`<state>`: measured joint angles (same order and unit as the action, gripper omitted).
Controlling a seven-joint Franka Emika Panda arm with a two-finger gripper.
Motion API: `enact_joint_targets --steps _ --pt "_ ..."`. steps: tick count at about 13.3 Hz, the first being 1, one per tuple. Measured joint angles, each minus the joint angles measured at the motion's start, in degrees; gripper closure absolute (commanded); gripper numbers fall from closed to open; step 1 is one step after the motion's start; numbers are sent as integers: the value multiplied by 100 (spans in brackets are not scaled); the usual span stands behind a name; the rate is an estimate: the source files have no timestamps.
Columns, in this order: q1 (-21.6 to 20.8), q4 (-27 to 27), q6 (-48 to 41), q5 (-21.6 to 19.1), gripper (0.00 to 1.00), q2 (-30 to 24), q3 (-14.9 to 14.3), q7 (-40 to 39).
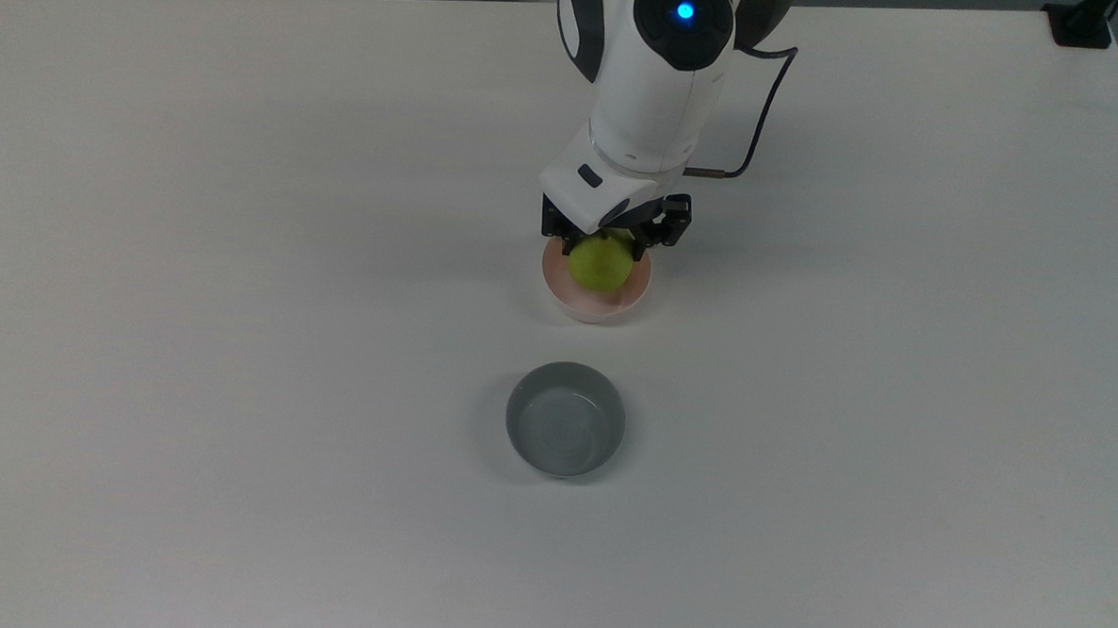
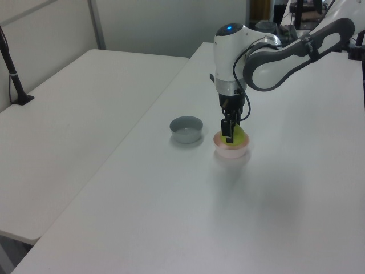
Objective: Place the pear in the bowl
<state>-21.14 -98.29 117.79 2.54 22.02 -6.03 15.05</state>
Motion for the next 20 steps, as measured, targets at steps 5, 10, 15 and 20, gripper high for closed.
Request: enact_joint_targets --steps 5,10,15,20 --pt "6 1 4 0 0 -1 -6 -1" --pt "9 59 4 0 0 -60 -34 -1" --pt "304 307 -904 4 0 -664 -81 -411" --pt "832 381 -1903 4 0 -1488 -100 -1133"
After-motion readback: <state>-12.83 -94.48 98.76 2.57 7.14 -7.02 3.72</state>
